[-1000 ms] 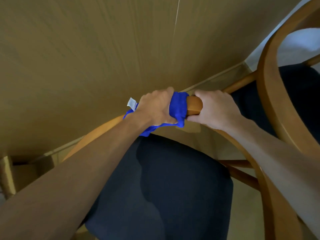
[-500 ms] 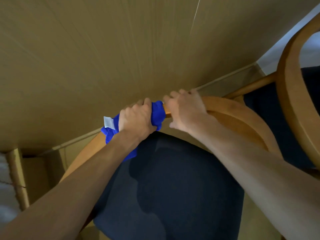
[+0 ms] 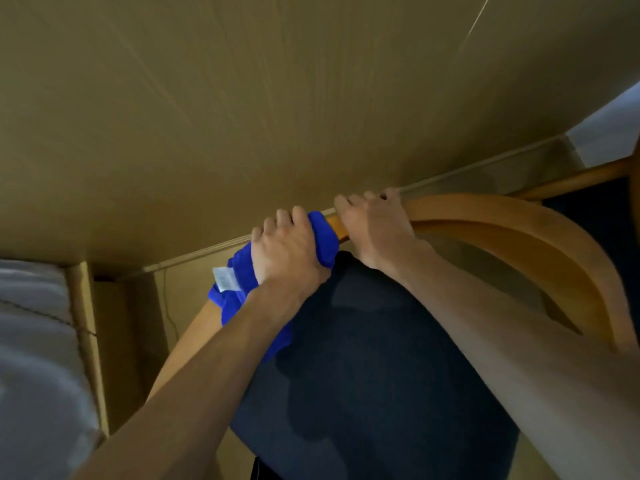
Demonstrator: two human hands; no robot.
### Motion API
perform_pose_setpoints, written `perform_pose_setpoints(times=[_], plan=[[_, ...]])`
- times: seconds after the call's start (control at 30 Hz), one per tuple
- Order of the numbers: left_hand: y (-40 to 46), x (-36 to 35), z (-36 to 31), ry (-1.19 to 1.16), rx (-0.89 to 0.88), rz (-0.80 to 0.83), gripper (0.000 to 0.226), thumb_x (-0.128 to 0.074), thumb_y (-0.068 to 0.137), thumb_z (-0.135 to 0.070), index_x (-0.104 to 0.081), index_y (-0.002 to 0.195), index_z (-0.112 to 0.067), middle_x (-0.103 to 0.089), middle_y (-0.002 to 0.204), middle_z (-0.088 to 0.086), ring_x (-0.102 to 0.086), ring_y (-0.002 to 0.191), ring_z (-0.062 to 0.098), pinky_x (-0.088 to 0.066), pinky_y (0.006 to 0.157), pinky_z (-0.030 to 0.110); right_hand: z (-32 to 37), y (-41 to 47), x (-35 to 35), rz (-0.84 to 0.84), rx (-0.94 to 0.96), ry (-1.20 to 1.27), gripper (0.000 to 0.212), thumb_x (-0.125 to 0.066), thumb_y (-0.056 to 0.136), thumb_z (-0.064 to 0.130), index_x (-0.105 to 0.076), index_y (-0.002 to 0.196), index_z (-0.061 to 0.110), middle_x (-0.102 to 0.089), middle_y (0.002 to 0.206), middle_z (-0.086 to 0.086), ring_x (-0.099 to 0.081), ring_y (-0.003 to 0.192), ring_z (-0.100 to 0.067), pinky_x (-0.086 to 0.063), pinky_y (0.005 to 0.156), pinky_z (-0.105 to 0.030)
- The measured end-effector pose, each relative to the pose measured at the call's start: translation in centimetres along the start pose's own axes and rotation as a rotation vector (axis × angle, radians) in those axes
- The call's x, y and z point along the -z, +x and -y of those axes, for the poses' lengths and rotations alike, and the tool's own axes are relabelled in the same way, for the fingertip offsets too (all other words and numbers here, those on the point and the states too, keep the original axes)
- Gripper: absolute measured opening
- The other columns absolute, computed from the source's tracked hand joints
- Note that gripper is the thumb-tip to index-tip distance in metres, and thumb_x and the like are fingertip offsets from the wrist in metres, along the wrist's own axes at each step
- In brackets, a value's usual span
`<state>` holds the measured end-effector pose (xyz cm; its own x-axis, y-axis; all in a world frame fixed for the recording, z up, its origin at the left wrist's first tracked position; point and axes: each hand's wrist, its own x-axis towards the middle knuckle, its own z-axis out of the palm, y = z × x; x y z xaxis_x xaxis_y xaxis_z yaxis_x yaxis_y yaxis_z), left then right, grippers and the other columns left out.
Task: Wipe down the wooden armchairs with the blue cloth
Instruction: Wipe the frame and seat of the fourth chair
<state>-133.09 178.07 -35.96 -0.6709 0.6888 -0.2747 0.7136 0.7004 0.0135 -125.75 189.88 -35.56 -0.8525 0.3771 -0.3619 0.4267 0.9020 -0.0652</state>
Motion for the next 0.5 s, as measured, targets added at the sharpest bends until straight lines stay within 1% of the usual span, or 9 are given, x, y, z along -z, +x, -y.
perform_pose_setpoints(times=[0.07,0.1,0.17,0.23,0.33,0.37,0.43,0.5], plan=[[-0.6,-0.2,1.0,-0.047,-0.056,-0.048,0.075,-0.077,0.064,-0.057,-0.041,0.116,-0.016,-0.053,0.111,0.003,-0.054,0.101,0.023,-0.041,0.09,0.034,0.0,0.0,-0.3,-0.045,0.013,0.0,0.036,-0.066,0.078,0.013,-0.035,0.094,0.024,-0.045,0.083,0.004,-0.051,0.089,-0.022,-0.035,0.089,-0.043],[-1.4,-0.4,1.9,-0.08,-0.057,-0.069,0.075,-0.077,0.064,-0.057,-0.041,0.116,-0.016,-0.052,0.11,0.002,-0.053,0.099,0.022,-0.041,0.089,0.034,-0.2,-0.2,-0.5,-0.062,0.029,0.001,0.037,-0.065,0.078,0.013,-0.033,0.091,0.025,-0.042,0.08,0.006,-0.05,0.086,-0.02,-0.036,0.088,-0.042],[-3.5,-0.6,4.1,-0.137,-0.014,-0.097,0.078,-0.076,0.063,-0.058,-0.04,0.118,-0.016,-0.051,0.109,0.002,-0.053,0.099,0.022,-0.043,0.089,0.034,-0.5,-0.2,-0.5,-0.073,0.055,0.022,0.038,-0.066,0.078,0.015,-0.033,0.089,0.028,-0.042,0.081,0.008,-0.05,0.086,-0.016,-0.038,0.09,-0.042],[-6.4,-1.0,6.8,-0.184,0.069,-0.079,0.081,-0.075,0.062,-0.057,-0.039,0.121,-0.016,-0.05,0.11,0.001,-0.052,0.1,0.021,-0.045,0.09,0.035,-0.5,-0.2,-0.3,-0.067,0.061,0.044,0.037,-0.068,0.078,0.016,-0.036,0.088,0.03,-0.046,0.083,0.01,-0.051,0.085,-0.014,-0.04,0.092,-0.044],[-11.9,-2.0,10.6,-0.246,0.192,-0.082,0.081,-0.077,0.061,-0.055,-0.04,0.122,-0.016,-0.05,0.106,0.0,-0.053,0.095,0.019,-0.047,0.087,0.036,-0.3,0.1,-0.1,-0.053,0.05,0.033,0.03,-0.068,0.078,0.026,-0.043,0.095,0.028,-0.052,0.088,0.008,-0.057,0.091,-0.018,-0.041,0.092,-0.046],[-13.6,-2.3,11.5,-0.26,0.231,-0.086,0.082,-0.078,0.06,-0.054,-0.041,0.122,-0.015,-0.051,0.104,0.0,-0.053,0.093,0.019,-0.048,0.086,0.037,-0.3,0.1,0.0,-0.032,0.044,0.021,0.031,-0.068,0.078,0.029,-0.044,0.098,0.027,-0.054,0.09,0.007,-0.058,0.093,-0.02,-0.041,0.092,-0.046],[-15.9,-2.9,12.5,-0.274,0.282,-0.098,0.082,-0.08,0.06,-0.053,-0.042,0.122,-0.013,-0.052,0.104,0.001,-0.055,0.093,0.02,-0.049,0.085,0.039,-0.2,0.0,0.3,0.004,0.026,-0.013,0.033,-0.069,0.079,0.026,-0.045,0.101,0.024,-0.055,0.092,0.004,-0.058,0.094,-0.022,-0.041,0.093,-0.048],[-16.5,-3.2,12.5,-0.247,0.307,-0.092,0.082,-0.079,0.06,-0.054,-0.042,0.121,-0.013,-0.052,0.105,0.003,-0.054,0.095,0.02,-0.049,0.086,0.037,0.1,-0.3,0.5,0.02,-0.003,-0.047,0.038,-0.072,0.079,0.021,-0.045,0.105,0.021,-0.057,0.096,0.0,-0.057,0.097,-0.025,-0.041,0.095,-0.052]])
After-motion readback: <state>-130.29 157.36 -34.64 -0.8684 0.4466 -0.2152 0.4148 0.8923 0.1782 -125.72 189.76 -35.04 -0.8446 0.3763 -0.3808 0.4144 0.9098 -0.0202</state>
